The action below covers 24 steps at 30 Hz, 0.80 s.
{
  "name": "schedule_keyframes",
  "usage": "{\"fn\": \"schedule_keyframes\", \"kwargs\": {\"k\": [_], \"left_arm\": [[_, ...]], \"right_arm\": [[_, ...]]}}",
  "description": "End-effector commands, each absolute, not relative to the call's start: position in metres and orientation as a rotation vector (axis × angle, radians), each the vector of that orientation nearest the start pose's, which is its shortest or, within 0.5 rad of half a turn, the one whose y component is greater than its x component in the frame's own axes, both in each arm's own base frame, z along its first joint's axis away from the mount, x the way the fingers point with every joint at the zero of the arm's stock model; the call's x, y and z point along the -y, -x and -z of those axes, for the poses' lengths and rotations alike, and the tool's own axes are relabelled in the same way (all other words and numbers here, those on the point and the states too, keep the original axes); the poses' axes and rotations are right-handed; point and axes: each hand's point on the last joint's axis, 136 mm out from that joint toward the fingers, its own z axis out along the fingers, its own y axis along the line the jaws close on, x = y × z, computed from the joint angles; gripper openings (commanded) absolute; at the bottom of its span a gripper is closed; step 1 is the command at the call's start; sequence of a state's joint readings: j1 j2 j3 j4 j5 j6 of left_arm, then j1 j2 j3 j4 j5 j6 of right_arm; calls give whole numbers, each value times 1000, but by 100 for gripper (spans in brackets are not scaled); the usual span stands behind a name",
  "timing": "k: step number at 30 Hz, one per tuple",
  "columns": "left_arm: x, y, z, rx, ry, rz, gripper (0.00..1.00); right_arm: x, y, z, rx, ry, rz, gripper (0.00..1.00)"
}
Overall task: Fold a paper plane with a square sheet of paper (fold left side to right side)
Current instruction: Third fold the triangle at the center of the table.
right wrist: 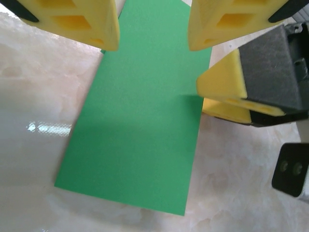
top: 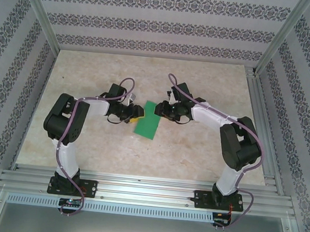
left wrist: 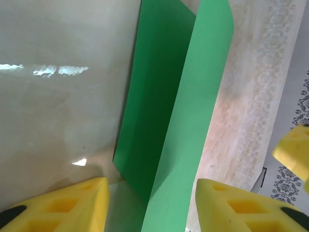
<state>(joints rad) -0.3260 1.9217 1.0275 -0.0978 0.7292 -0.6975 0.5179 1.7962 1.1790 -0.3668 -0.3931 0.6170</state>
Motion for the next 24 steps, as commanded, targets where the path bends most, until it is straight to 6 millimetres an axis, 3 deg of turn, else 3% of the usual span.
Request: {"fn": "schedule_keyframes", "kwargs": {"k": [1, 6, 11, 17, 24], "left_arm": [[250, -381, -40, -2662, 144, 1300, 47], [254, -384, -47, -2644, 143, 1334, 30], [256, -384, -57, -2633, 154, 1364, 11], [254, -380, -68, -2658, 148, 1347, 6], [254, -376, -72, -2673, 144, 1333, 4]], "right_arm": [[-279, -342, -99, -2679, 113, -874, 42], [-287, -325, -106, -2640, 154, -837, 42], [-311, -302, -118, -2534, 366, -704, 46], [-338, -276, -116, -2419, 696, -438, 57], [-364, -272, -95, -2391, 898, -223, 63]]}}
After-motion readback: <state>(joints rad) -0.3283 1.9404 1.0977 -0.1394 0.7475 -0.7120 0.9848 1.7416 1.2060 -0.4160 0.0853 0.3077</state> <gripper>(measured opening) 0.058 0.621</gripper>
